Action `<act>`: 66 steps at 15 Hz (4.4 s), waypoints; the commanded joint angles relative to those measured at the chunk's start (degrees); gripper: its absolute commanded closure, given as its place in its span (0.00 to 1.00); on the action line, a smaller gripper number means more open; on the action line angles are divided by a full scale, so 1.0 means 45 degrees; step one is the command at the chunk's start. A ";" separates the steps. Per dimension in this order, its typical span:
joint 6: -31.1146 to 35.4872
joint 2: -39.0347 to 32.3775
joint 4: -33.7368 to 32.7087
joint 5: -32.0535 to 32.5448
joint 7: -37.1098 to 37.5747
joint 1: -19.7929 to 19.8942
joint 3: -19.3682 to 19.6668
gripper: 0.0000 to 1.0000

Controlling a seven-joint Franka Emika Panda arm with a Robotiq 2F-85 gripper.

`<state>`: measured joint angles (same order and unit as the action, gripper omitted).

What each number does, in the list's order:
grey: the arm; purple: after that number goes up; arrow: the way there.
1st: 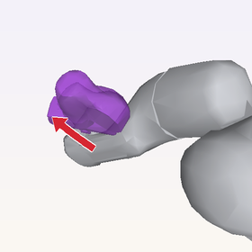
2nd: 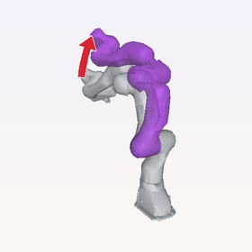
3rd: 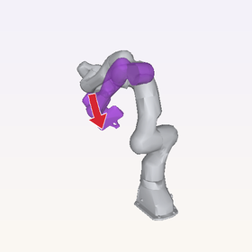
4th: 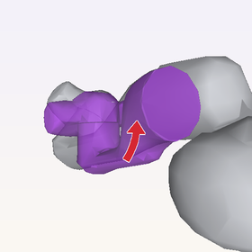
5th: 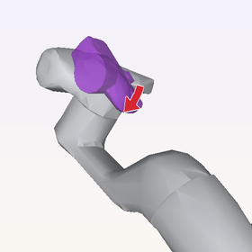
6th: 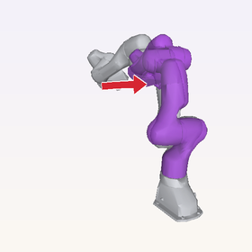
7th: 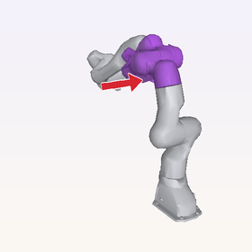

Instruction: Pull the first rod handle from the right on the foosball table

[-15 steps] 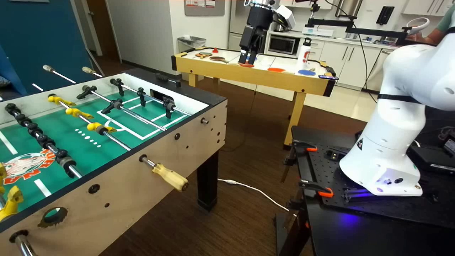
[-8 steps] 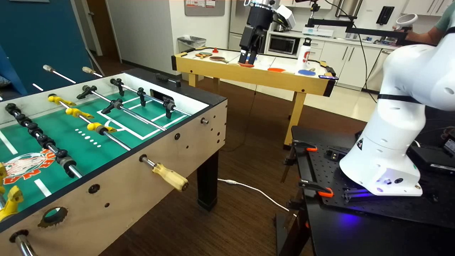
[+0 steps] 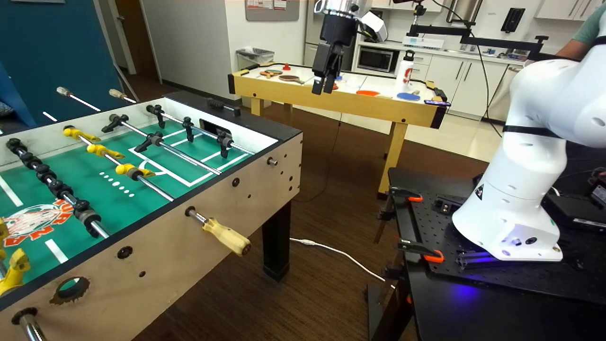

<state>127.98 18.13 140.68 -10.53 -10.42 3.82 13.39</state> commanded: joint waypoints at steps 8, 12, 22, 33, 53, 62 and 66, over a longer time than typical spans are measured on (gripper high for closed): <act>0.4905 -0.5202 -0.0971 -0.0648 0.2396 -0.1316 -0.2941 0.00; 0.5409 -0.6613 -0.1739 -0.0484 0.2522 -0.1460 -0.3523 0.00; 0.5686 -0.7403 -0.2219 -0.0614 0.3126 -0.1535 -0.3695 0.00; 0.6618 -1.0192 -0.4513 -0.0849 0.4885 -0.2001 -0.3969 0.00; 0.7261 -1.1794 -0.5916 -0.1720 0.6227 -0.2298 -0.4392 0.58; 0.7444 -1.1542 -0.5225 -0.1533 0.6163 -0.2717 -0.4463 0.90; 0.7942 -1.1158 -0.4410 -0.1505 0.6038 -0.2923 -0.4745 0.90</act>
<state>160.81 -33.80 116.54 -17.02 16.16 -7.00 -6.10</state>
